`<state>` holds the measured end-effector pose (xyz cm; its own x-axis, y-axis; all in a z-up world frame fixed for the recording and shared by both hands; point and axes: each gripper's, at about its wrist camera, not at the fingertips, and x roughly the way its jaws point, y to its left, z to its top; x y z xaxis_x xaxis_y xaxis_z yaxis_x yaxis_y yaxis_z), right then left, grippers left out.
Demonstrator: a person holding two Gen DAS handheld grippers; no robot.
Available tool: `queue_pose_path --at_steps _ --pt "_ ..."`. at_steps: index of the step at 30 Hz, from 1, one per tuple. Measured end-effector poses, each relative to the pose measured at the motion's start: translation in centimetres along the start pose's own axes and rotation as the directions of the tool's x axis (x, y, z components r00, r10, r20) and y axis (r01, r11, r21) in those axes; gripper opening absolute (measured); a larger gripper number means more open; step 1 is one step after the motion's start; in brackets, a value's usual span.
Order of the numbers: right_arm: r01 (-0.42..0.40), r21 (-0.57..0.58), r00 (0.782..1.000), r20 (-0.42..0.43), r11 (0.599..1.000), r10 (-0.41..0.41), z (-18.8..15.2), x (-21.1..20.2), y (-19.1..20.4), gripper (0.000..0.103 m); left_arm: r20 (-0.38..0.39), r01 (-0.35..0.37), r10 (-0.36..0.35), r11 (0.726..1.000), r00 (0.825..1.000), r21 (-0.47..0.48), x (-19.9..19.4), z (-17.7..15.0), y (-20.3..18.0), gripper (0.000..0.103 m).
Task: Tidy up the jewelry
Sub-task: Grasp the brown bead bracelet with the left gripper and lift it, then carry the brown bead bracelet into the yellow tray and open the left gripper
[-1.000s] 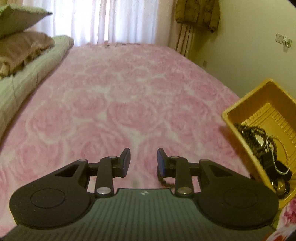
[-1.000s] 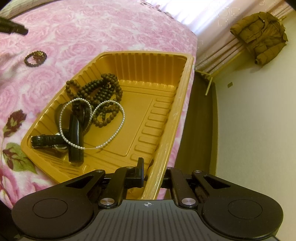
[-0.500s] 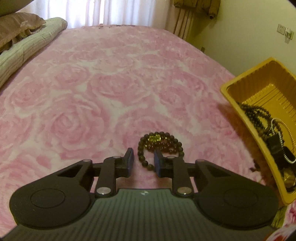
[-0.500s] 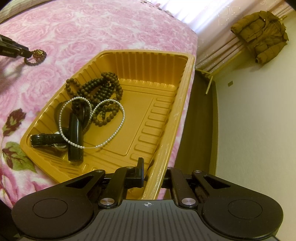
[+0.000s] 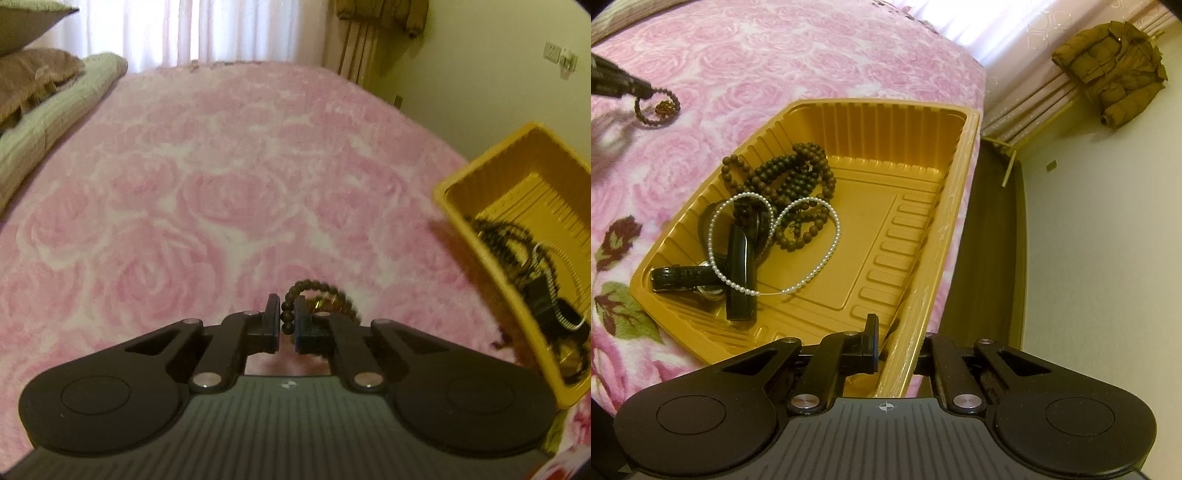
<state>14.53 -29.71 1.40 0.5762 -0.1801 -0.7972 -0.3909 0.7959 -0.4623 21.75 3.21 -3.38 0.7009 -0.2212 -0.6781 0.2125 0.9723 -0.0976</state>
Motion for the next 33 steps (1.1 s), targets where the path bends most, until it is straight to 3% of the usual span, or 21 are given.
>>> queue_pose_path --at_steps 12,33 --pt "0.000 -0.005 1.000 0.006 1.000 0.000 -0.1 -0.3 0.1 0.008 0.071 0.026 -0.031 0.997 0.997 0.066 -3.9 3.3 -1.2 0.006" --pt "0.001 -0.006 1.000 0.008 1.000 -0.001 0.0 -0.5 0.1 0.008 0.068 0.073 -0.081 0.990 0.994 0.123 -4.8 3.4 -3.3 0.006"
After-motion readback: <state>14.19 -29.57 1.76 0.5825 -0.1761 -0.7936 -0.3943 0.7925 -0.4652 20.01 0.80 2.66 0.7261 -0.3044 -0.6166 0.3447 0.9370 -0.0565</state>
